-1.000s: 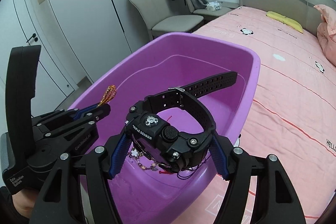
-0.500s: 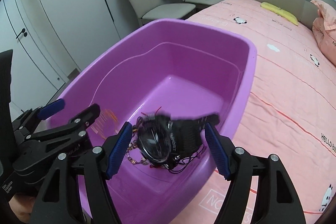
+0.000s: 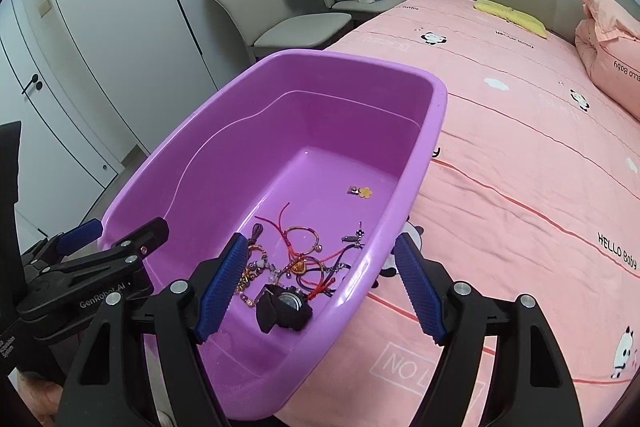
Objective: Organize jewelry
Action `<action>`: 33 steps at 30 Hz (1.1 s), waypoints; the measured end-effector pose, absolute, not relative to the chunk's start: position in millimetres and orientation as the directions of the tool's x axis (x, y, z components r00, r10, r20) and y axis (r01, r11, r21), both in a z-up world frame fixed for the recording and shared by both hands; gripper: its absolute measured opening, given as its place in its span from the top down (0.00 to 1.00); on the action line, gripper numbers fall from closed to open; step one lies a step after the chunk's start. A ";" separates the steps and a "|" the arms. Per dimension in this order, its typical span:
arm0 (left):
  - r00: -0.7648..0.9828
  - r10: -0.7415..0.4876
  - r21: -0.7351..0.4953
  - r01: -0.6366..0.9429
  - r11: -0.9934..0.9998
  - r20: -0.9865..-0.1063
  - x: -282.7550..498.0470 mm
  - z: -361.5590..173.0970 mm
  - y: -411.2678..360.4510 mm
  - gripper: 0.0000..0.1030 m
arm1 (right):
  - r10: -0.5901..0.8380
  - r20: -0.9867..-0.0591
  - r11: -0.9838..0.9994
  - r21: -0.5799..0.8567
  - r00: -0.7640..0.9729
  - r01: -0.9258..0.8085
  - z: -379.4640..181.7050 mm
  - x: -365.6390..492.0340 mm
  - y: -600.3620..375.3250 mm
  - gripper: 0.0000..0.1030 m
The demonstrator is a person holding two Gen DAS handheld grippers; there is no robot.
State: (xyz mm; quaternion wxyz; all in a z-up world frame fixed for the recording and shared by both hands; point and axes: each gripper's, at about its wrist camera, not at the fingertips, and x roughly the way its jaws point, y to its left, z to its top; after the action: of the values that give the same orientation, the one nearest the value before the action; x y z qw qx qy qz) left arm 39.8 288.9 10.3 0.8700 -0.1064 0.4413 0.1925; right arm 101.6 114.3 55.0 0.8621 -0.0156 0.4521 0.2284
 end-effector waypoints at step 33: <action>0.578 0.306 0.004 -0.463 0.886 -0.756 8.7 60.0 262.8 0.06 | 0.356 -0.776 0.916 0.181 0.521 -0.357 81.0 78.2 86.8 0.30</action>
State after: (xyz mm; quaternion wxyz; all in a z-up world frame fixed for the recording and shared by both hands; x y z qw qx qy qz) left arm 8.7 262.8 60.0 0.8830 -0.0974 0.4041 0.2178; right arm 78.2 86.8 81.0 0.8721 -0.0007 0.4445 0.2045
